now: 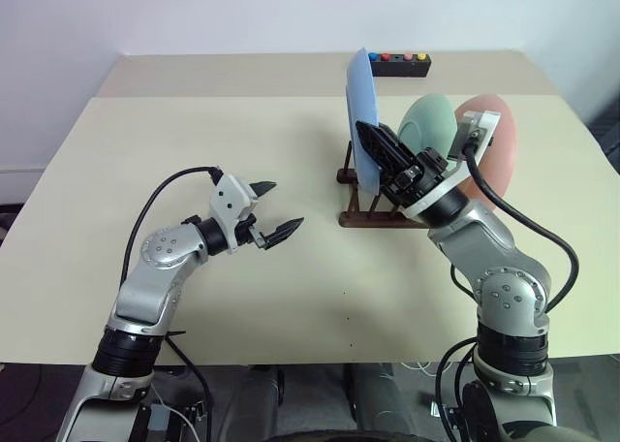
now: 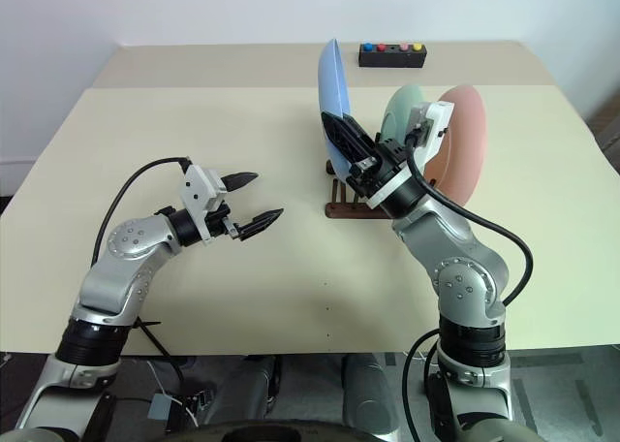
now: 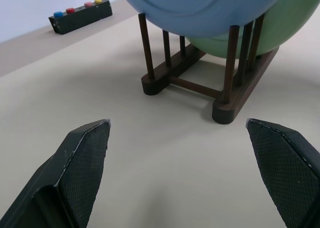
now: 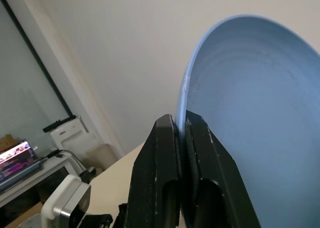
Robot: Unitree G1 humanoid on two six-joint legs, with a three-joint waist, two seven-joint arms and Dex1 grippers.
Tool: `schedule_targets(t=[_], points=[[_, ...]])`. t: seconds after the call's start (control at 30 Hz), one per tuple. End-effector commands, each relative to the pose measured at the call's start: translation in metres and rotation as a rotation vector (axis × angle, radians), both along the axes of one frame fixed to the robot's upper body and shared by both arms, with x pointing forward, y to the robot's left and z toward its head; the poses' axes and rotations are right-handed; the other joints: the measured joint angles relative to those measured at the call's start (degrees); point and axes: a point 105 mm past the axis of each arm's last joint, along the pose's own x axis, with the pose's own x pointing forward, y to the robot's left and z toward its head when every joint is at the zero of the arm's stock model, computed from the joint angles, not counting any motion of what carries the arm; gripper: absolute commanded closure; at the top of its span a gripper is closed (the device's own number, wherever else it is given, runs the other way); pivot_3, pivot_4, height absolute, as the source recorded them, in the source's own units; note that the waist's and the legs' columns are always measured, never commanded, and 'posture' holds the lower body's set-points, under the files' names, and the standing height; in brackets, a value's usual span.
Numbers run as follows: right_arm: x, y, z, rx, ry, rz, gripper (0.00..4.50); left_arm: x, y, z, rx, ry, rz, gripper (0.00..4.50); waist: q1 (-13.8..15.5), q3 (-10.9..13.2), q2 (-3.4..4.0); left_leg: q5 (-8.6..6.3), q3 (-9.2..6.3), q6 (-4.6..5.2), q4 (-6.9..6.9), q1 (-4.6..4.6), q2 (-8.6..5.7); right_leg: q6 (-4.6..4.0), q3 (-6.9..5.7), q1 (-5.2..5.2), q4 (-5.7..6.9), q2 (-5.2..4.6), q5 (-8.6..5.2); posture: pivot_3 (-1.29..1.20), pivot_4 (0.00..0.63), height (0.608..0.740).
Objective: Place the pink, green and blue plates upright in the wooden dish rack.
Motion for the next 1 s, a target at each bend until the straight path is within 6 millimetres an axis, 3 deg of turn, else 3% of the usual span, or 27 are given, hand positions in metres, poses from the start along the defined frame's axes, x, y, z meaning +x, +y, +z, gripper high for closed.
schedule_targets(t=[0.03, 0.37, 0.47, 0.7, 1.0], points=[[-0.0052, -0.0008, 0.0039, 0.022, -0.014, 0.004, 4.5, -0.0022, -0.004, 0.0096, 0.004, -0.042, -0.017, 0.04, 0.0, 0.0, 0.0, 0.0, 0.0, 0.0, 0.0, 0.0, 0.0, 0.0, 0.0, 0.0, 0.0, 0.0, 0.0, 0.0, 0.15, 0.74], [-0.0045, -0.0037, -0.0016, 0.046, 0.016, -0.004, 4.5, -0.0013, -0.0033, 0.0085, 0.006, -0.041, -0.012, 0.04, 0.0, 0.0, 0.0, 0.0, 0.0, 0.0, 0.01, 0.0, 0.0, 0.0, 0.0, 0.01, 0.0, 0.0, 0.0, 0.0, 0.15, 0.74], [-0.0051, -0.0037, -0.0024, 0.047, 0.018, -0.001, 3.45, -0.0014, -0.0029, 0.008, 0.007, -0.041, -0.01, 0.0, 0.0, 0.0, 0.01, 0.0, 0.0, 0.0, 0.01, 0.0, 0.0, 0.0, 0.0, 0.01, 0.0, 0.0, 0.0, 0.0, 0.15, 0.74], [-0.0065, -0.0042, -0.0034, 0.039, 0.014, -0.005, 0.03, -0.0015, -0.0025, 0.007, 0.005, -0.04, -0.008, 0.0, 0.0, 0.0, 0.01, 0.0, 0.0, 0.0, -0.03, 0.0, 0.01, 0.0, 0.0, 0.0, 0.0, 0.01, 0.0, 0.0, 0.15, 0.74], [-0.0065, -0.0098, -0.0044, 0.006, 0.001, -0.043, 0.03, -0.0015, -0.0032, 0.0059, 0.001, -0.037, -0.011, 0.0, 0.0, 0.0, 0.01, 0.0, 0.0, 0.0, -0.02, 0.0, 0.01, 0.0, 0.0, 0.0, -0.01, 0.01, 0.0, 0.0, 0.15, 0.74]])
